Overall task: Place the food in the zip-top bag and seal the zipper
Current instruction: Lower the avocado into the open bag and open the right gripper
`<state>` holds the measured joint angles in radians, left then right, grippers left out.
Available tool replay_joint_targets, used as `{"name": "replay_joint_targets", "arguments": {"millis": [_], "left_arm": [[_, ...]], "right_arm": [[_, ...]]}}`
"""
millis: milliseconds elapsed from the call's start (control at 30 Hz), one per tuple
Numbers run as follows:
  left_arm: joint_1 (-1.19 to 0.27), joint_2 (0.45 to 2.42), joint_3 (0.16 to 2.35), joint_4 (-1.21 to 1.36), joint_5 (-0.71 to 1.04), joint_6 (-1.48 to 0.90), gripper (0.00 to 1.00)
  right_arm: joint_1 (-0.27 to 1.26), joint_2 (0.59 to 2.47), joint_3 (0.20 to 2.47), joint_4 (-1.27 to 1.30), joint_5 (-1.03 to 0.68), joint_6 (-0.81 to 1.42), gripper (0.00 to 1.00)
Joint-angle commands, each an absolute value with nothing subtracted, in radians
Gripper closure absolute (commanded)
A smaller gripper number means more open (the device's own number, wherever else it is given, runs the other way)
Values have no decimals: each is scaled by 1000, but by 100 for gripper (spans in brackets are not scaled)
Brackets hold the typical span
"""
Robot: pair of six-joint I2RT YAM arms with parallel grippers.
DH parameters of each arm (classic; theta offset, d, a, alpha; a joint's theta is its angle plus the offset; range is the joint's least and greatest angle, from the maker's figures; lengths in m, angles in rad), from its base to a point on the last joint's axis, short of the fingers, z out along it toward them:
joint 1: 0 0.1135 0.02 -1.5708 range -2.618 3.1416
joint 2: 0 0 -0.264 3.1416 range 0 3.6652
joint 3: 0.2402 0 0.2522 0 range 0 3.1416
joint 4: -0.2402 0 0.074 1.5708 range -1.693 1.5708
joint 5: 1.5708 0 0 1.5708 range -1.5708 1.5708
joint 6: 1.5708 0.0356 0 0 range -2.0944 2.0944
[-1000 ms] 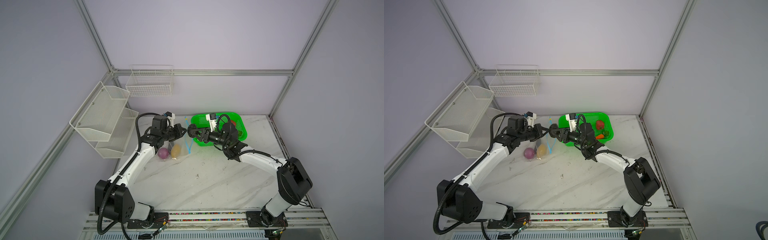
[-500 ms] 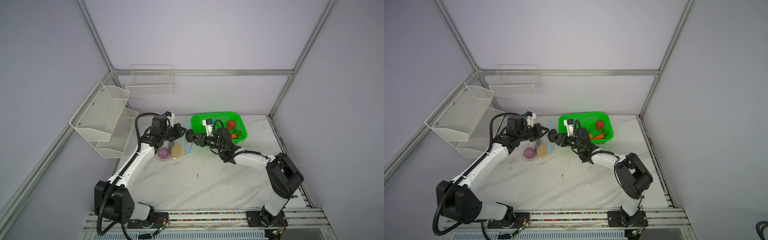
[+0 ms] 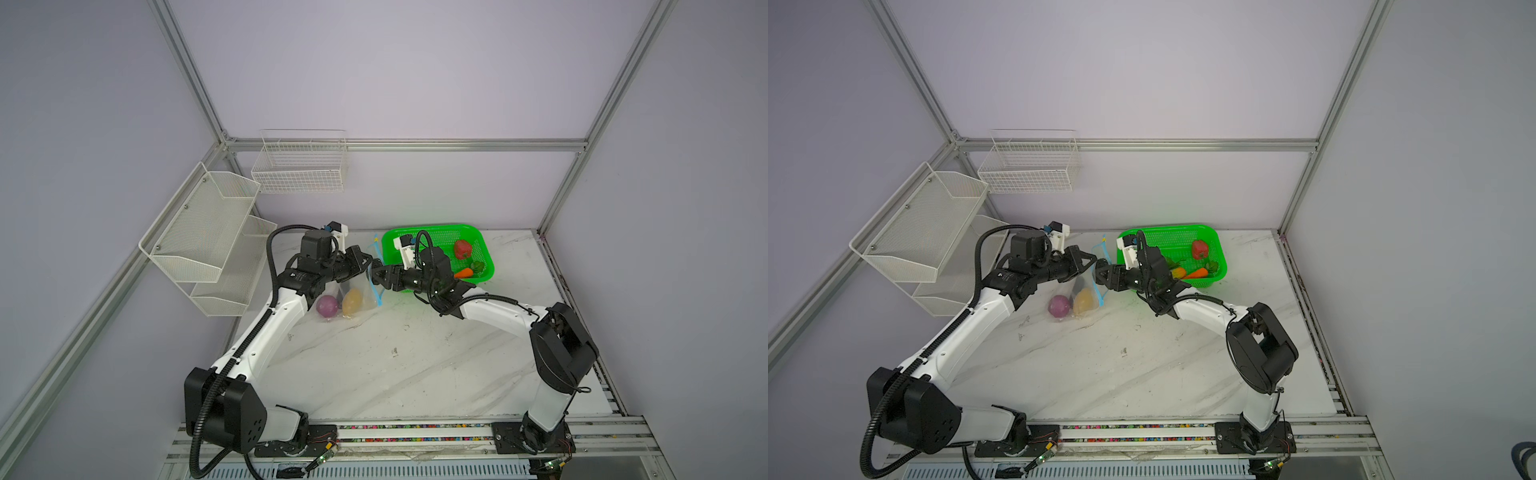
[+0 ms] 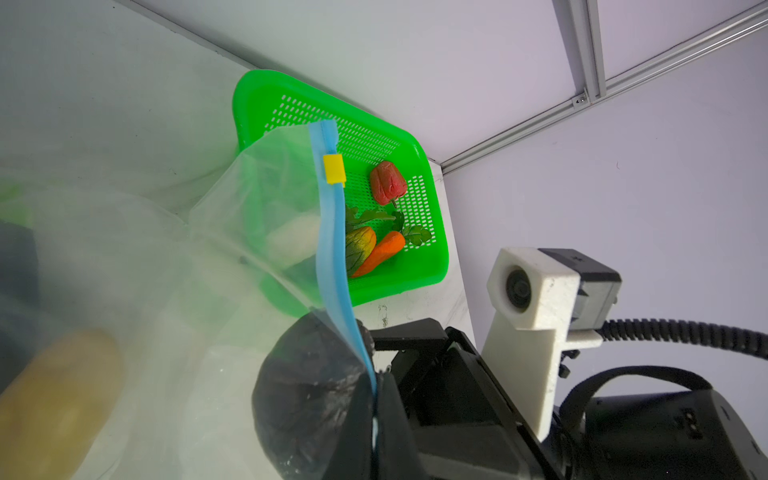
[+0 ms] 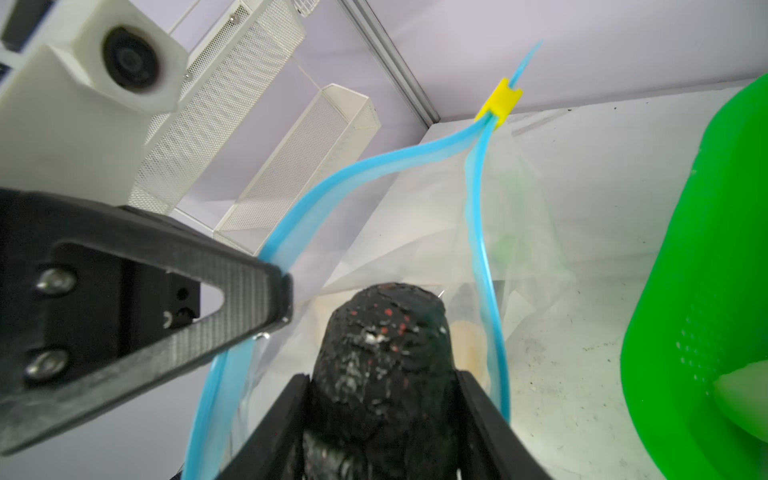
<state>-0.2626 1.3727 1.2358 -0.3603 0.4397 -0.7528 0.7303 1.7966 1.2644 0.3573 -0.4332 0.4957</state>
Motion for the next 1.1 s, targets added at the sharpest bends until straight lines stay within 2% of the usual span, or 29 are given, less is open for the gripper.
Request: {"name": "replay_joint_targets", "arguments": {"millis": [0, 200, 600, 1067], "left_arm": [[-268, 1330, 1274, -317, 459, -764, 100], [-269, 1331, 1276, -314, 462, -765, 100], [-270, 1335, 1273, -314, 463, -761, 100], [-269, 1340, 1258, -310, 458, -756, 100]], "right_arm": [[744, 1821, 1303, 244, -409, 440, 52], [746, 1846, 1334, 221, -420, 430, 48], [748, 1852, 1370, 213, -433, 424, 29], [749, 1796, 1366, 171, -387, 405, 28]]}}
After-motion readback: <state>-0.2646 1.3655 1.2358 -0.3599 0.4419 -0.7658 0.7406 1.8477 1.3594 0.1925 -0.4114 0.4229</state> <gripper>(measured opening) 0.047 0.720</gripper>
